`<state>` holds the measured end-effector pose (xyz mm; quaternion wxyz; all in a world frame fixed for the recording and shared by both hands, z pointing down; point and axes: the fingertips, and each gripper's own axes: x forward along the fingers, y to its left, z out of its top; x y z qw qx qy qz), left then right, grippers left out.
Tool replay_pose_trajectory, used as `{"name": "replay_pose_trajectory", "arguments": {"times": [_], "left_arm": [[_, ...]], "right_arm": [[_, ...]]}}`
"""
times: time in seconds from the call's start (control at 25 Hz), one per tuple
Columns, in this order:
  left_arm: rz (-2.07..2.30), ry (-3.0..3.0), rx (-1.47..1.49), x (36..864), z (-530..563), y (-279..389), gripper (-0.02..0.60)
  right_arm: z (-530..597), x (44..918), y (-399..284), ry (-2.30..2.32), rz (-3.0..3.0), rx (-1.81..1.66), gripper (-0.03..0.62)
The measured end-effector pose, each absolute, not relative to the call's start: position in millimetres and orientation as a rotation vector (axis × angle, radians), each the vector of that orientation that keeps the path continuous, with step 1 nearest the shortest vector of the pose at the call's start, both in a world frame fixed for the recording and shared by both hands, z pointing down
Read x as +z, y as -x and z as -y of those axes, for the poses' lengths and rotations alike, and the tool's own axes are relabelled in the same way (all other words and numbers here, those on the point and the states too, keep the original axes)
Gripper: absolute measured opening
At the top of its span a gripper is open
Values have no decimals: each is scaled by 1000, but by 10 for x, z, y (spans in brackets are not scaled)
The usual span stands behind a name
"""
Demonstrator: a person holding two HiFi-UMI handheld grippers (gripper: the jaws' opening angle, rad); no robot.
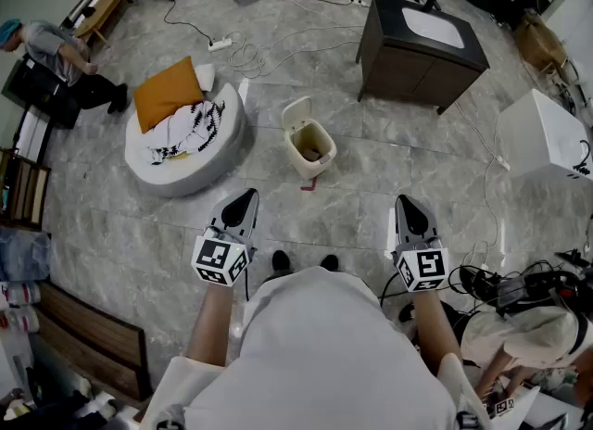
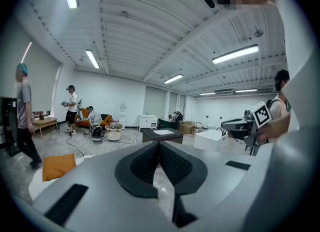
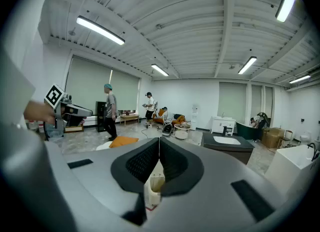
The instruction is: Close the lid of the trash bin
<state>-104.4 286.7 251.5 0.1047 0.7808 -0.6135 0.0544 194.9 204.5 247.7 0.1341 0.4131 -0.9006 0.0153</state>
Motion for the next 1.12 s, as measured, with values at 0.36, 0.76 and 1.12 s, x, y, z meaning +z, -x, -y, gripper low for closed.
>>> {"name": "replay_pose_trajectory", "arguments": {"times": [0.36,0.76,1.12], "left_arm": [[1806,-2302,160,2526,-2802,1092,17],[1775,-2310,164,2562,-2825,1215,17],[1729,-2336,181,2658,-2855,1477,17]], "right_arm": [[-1993,2479,-1907,-1204,2609,48,29],[-2019,2480,-1784,-1210,2593,41,29],[-2167,2507,-1541,-1225,2543,-24,31]]}}
